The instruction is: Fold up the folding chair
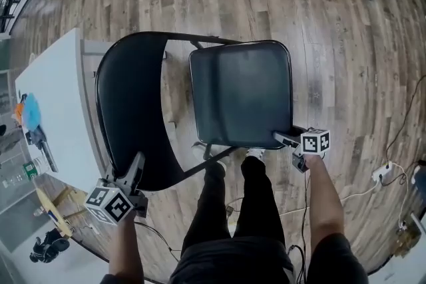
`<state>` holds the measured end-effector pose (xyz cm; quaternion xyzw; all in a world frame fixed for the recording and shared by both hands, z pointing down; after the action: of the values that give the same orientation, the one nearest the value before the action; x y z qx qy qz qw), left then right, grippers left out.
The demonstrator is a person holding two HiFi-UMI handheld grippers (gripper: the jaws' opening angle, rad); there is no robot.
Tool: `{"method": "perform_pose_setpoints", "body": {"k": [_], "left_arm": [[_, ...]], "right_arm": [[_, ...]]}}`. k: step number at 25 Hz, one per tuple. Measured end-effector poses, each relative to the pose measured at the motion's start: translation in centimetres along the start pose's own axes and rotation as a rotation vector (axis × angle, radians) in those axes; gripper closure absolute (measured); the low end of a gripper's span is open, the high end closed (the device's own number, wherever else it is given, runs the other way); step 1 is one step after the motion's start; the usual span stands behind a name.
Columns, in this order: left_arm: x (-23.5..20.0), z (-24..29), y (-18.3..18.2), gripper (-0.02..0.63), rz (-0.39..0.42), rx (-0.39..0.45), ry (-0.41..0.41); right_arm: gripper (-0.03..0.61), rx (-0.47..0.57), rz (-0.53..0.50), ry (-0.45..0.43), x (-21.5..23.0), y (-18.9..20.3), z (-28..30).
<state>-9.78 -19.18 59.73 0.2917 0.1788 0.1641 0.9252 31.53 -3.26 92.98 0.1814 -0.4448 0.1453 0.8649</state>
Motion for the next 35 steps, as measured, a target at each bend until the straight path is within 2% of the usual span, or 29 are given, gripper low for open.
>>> {"method": "perform_pose_setpoints", "body": {"k": [5, 10, 17, 25, 35], "left_arm": [[-1.1, -3.3, -1.9, 0.534, -0.067, 0.050, 0.068], [-3.6, -6.7, -3.0, 0.537, -0.066, 0.084, 0.078], [-5.3, -10.6, -4.7, 0.538, -0.129, 0.116, 0.105], [-8.0, -14.6, -6.5, 0.537, -0.120, 0.116, 0.070], [-12.0, -18.1, -8.0, 0.532, -0.126, 0.107, 0.027]], "right_arm": [[0.261, -0.021, -0.059, 0.015, -6.9, -0.4, 0.1], [0.264, -0.082, -0.168, -0.005, -15.3, 0.0, 1.3], [0.285, -0.041, -0.180, -0.085, -25.4, 0.2, 3.2], [0.288, -0.062, -0.231, -0.201, -37.4, 1.0, 8.5], [0.311, -0.105, -0.273, -0.345, -49.9, 2.3, 19.7]]}}
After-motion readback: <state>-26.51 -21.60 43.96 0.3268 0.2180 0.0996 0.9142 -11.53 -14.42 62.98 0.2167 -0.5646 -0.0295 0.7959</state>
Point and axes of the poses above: the fingertips, and each gripper's own axes: z forward along the fingers, x to its right, y out of its underside, the point moved 6 cm from there along -z, backward along the fingers, and after that the axes turned 2 degrees about x, right-handed, at the moved point
